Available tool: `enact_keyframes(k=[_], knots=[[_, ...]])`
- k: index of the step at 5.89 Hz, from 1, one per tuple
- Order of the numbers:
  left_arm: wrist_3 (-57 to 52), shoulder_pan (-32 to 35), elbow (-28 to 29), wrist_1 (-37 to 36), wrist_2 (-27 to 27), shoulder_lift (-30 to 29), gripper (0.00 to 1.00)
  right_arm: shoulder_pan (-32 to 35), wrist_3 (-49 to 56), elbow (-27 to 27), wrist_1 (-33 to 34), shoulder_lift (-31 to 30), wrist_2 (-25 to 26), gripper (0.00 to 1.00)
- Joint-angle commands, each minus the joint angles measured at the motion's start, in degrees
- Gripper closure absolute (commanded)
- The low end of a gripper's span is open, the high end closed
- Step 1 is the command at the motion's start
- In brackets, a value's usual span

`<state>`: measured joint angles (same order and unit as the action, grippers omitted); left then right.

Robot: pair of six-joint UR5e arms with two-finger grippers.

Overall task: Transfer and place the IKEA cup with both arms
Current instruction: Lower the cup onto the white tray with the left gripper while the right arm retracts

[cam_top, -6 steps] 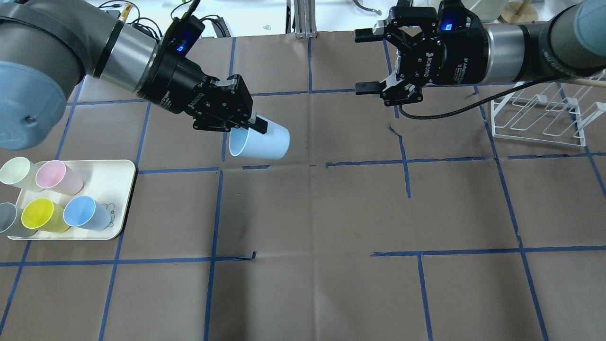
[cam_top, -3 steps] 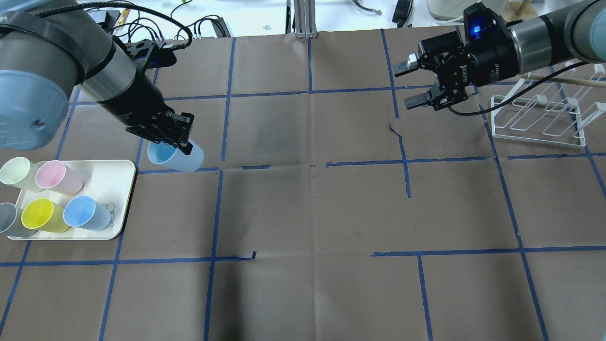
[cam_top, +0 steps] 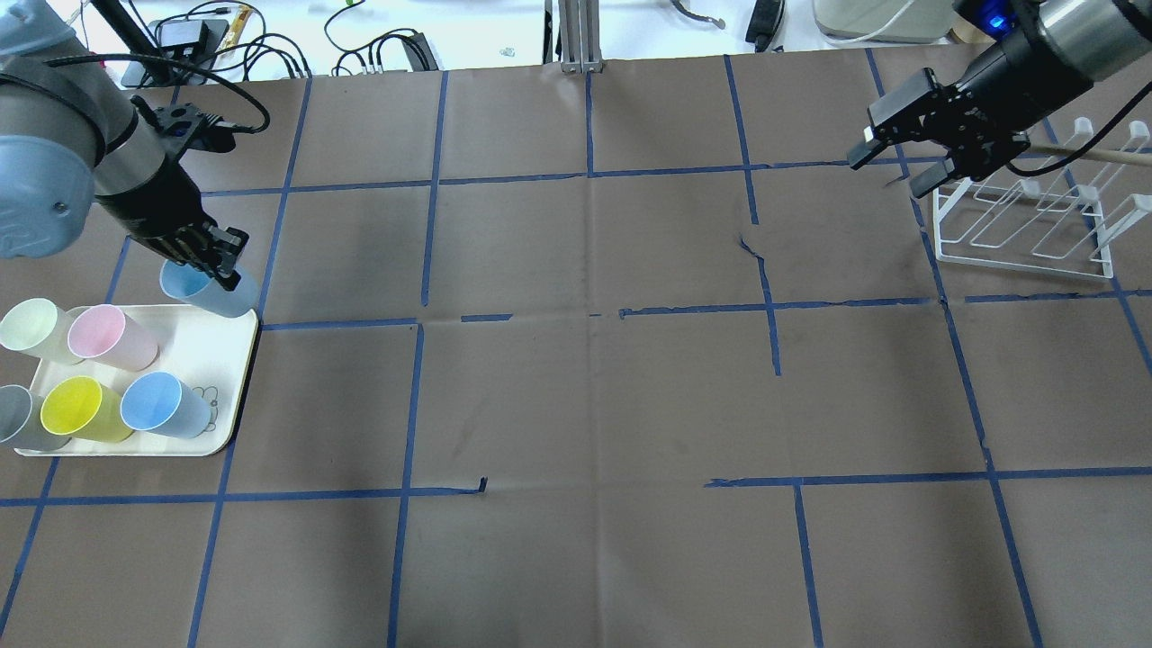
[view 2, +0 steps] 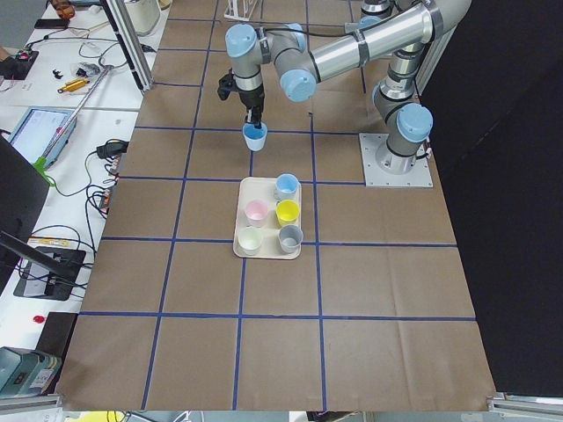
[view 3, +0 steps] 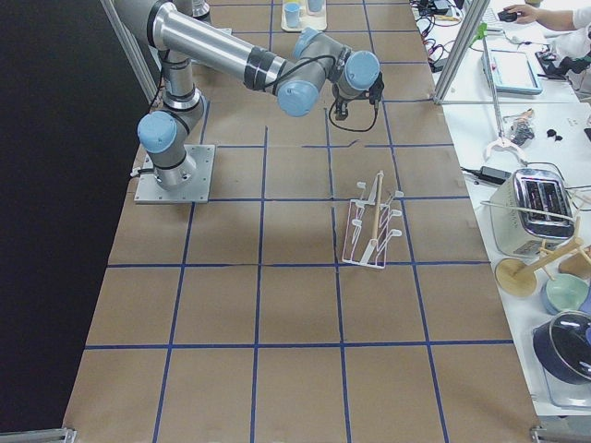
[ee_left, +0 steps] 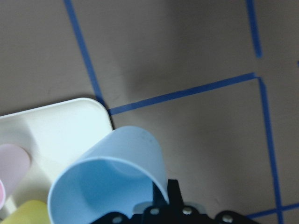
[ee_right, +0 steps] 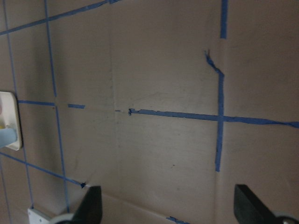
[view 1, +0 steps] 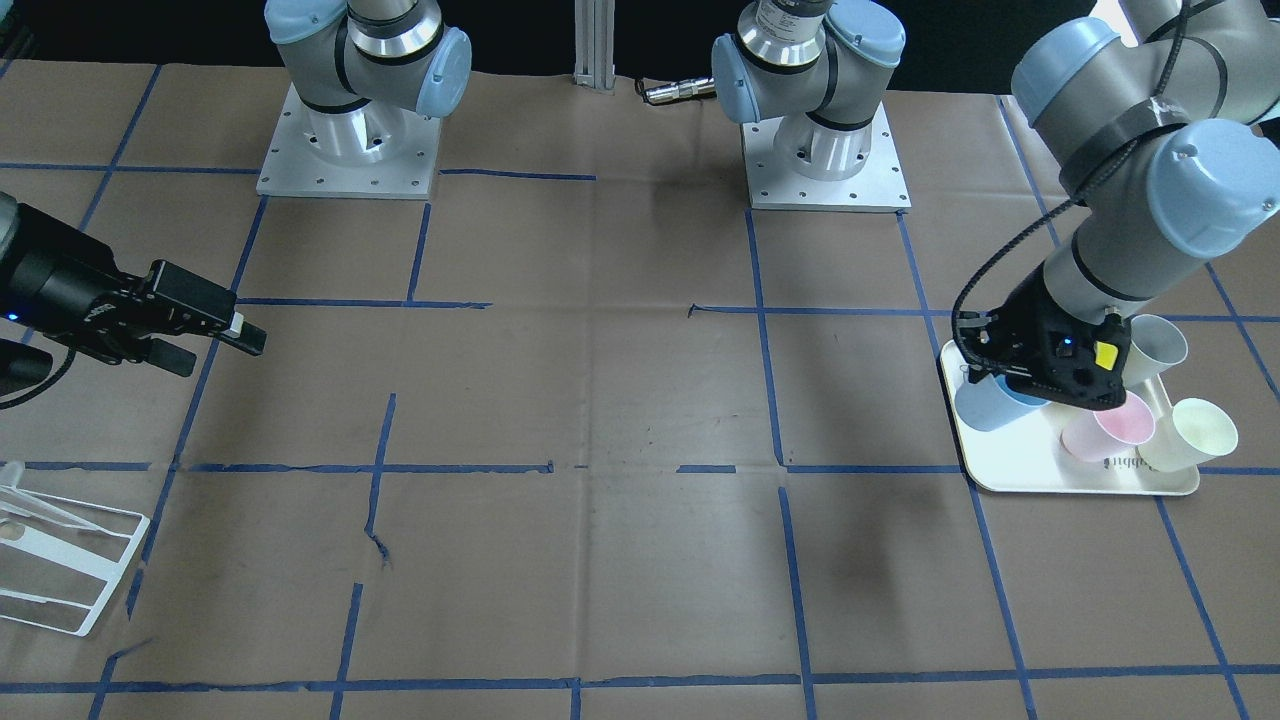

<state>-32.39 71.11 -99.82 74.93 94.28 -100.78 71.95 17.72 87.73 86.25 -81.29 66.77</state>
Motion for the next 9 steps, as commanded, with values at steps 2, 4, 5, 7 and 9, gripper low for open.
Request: enact_keyframes(k=[2, 4, 5, 7, 9], knots=[[-2.8, -3.4, -1.1, -8.5, 4.5, -8.0, 0.99, 14.5, -17.5, -2.5, 0.6, -3.3, 16.2, 0.00], [-2.6, -3.3, -1.5, -8.8, 8.5, -10.1, 0.98, 18.8, -18.6, -3.1, 0.7, -3.3, 22.4, 0.00], [-2.4, -3.3, -1.7, -8.5, 7.9, -10.6, 0.87, 18.8, -18.6, -3.2, 0.5, -3.3, 22.8, 0.00], [-2.3, -3.3, -1.7, -8.2, 7.9, -10.9, 0.15, 18.8, -18.1, -3.3, 0.6, -4.1, 24.0, 0.00], [-2.4, -2.6, -0.1, -2.7, 7.9, -8.1, 0.05, 18.8, -17.9, -3.9, 0.8, -4.1, 23.4, 0.00]])
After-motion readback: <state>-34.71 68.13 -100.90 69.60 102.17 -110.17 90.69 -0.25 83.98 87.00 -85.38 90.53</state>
